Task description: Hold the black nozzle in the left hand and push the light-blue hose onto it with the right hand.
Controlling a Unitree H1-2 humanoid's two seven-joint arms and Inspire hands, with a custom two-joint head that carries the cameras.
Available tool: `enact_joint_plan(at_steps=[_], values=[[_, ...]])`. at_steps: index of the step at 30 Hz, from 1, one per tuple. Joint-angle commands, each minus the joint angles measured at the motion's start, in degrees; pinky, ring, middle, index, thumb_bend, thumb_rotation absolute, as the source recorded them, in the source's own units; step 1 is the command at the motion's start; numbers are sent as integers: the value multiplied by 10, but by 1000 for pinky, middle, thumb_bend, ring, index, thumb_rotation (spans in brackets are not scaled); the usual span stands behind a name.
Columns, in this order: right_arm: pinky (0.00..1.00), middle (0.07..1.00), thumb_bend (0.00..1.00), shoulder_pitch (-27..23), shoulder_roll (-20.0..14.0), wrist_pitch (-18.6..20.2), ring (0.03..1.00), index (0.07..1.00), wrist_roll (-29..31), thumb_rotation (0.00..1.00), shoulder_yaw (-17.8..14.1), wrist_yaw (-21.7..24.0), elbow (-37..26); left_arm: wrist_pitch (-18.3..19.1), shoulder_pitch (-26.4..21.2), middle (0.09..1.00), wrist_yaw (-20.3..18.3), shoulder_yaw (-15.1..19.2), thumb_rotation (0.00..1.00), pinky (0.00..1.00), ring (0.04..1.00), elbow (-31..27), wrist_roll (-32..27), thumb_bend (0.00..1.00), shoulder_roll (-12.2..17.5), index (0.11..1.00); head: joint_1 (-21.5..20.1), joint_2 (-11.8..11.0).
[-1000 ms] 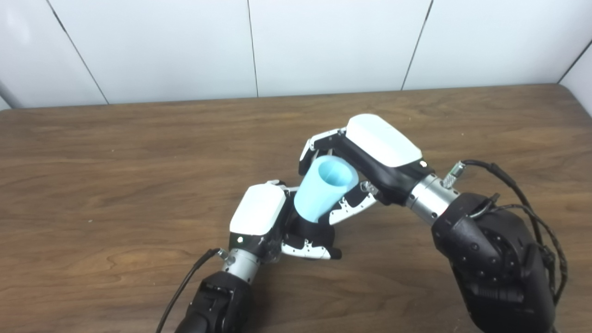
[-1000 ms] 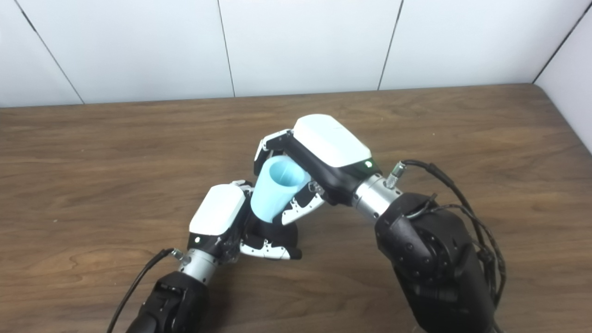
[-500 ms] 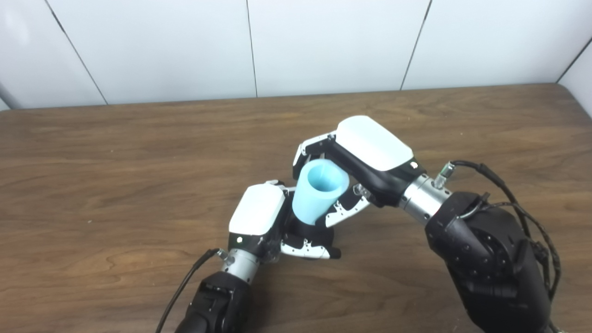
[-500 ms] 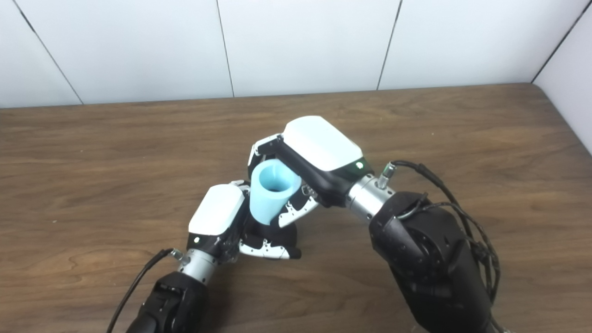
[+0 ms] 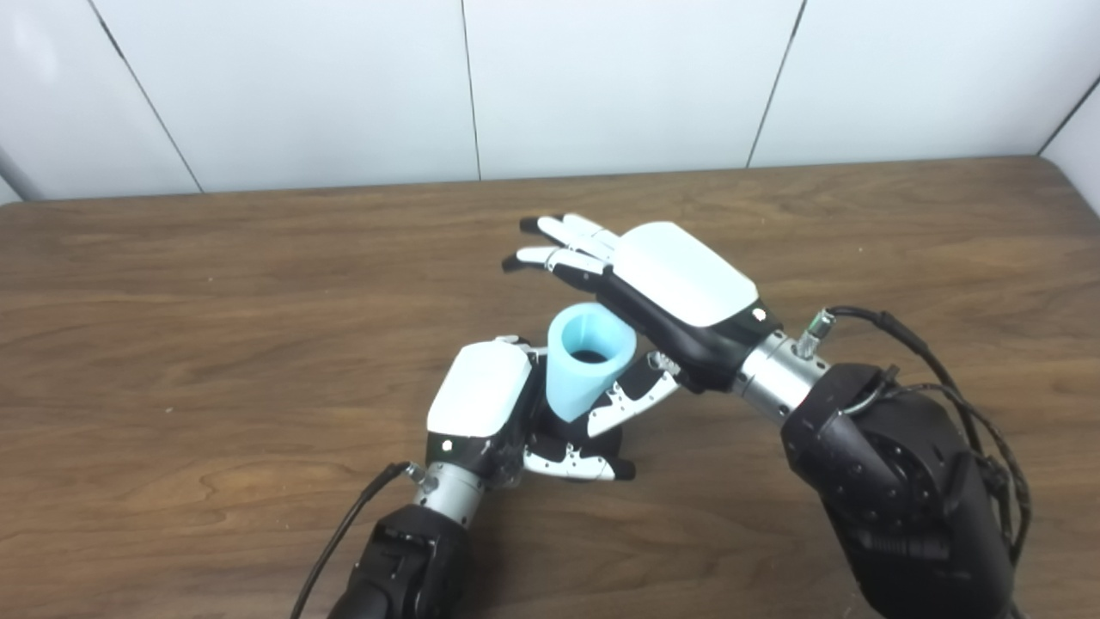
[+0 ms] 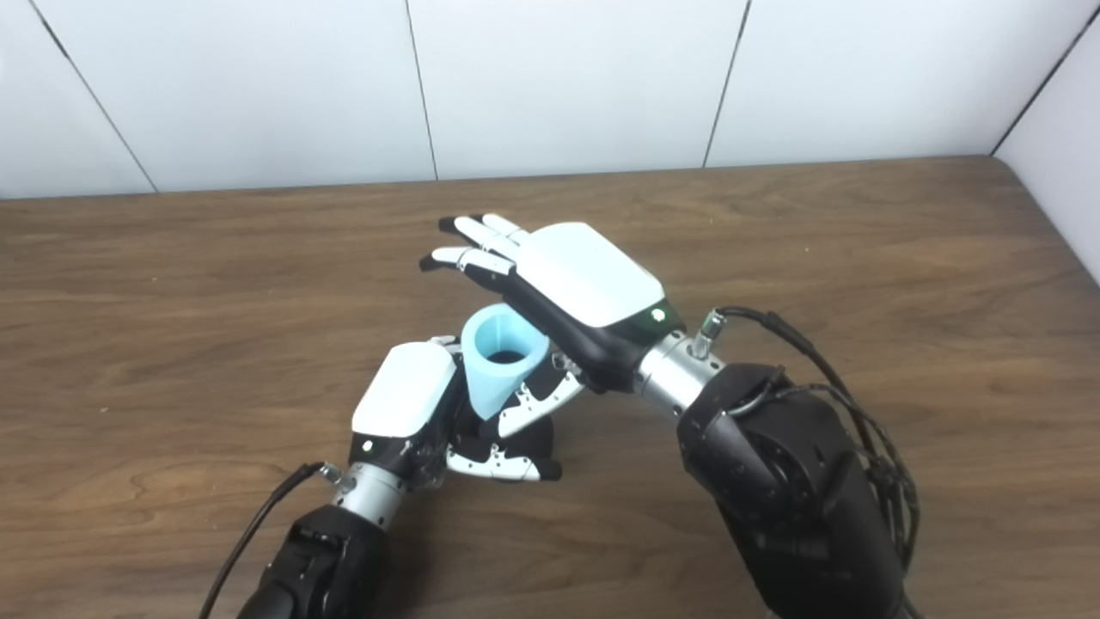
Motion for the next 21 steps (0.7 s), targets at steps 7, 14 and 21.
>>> enact_joint_plan(at_steps=[7, 14, 21], values=[[919, 1000, 978, -13, 3, -15, 1000, 995, 11, 342, -20, -28, -10, -2, 0, 434, -4, -4, 0, 801, 621, 8, 10, 518, 0, 527, 0, 0], [894, 1000, 970, 4, -10, -12, 1000, 967, 23, 337, -47, -26, -37, 2, -1, 442, -7, -3, 0, 807, 618, 11, 9, 519, -4, 523, 3, -2], [871, 963, 942, 34, -37, -29, 976, 944, 56, 338, -81, -34, -69, 2, -3, 446, -7, -1, 0, 808, 614, 15, 6, 520, -4, 518, 2, -4]])
